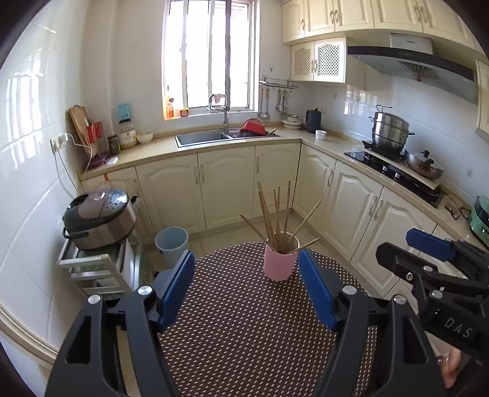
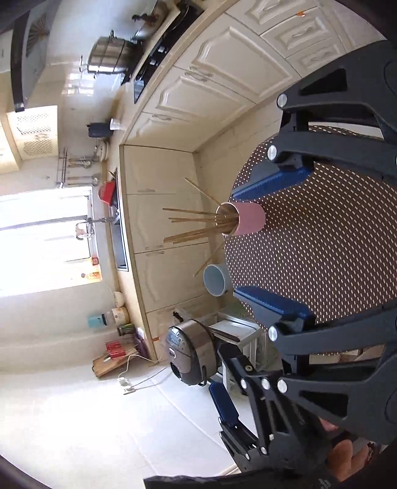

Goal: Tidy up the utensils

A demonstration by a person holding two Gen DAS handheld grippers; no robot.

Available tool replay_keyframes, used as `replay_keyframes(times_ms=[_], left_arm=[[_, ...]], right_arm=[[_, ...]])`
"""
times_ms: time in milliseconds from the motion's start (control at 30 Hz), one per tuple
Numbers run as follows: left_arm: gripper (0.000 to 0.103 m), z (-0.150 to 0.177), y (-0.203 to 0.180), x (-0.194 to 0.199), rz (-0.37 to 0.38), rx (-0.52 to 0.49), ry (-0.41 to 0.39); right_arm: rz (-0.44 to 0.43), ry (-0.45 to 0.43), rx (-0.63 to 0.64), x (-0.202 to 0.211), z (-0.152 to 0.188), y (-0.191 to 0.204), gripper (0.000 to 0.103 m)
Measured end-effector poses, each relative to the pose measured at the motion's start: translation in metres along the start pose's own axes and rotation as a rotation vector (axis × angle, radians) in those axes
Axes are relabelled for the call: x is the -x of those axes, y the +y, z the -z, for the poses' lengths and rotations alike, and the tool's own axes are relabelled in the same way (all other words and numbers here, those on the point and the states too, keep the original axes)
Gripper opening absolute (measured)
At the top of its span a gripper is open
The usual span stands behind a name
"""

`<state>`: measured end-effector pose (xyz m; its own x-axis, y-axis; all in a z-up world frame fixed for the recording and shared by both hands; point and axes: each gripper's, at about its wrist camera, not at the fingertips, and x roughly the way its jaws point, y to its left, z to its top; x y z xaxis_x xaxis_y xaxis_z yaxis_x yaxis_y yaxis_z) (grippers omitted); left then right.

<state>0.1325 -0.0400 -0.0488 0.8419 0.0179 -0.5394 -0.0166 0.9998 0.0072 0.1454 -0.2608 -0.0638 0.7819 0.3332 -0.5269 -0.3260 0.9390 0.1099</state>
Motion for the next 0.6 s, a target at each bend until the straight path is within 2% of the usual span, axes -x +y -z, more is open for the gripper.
replay_keyframes(times_ms=[267, 600], left_arm=[[0.080, 0.011, 0.034, 0.080, -0.001, 0.007, -0.098], [0.082, 0.020, 0.046, 0.132, 0.038, 0.012, -0.156]], right_arm=[[0.032, -0.079, 0.020, 0.058, 0.018, 0.055, 0.073], [0.074, -0.114, 0.025, 0.099, 0.028, 0.086, 0.076]])
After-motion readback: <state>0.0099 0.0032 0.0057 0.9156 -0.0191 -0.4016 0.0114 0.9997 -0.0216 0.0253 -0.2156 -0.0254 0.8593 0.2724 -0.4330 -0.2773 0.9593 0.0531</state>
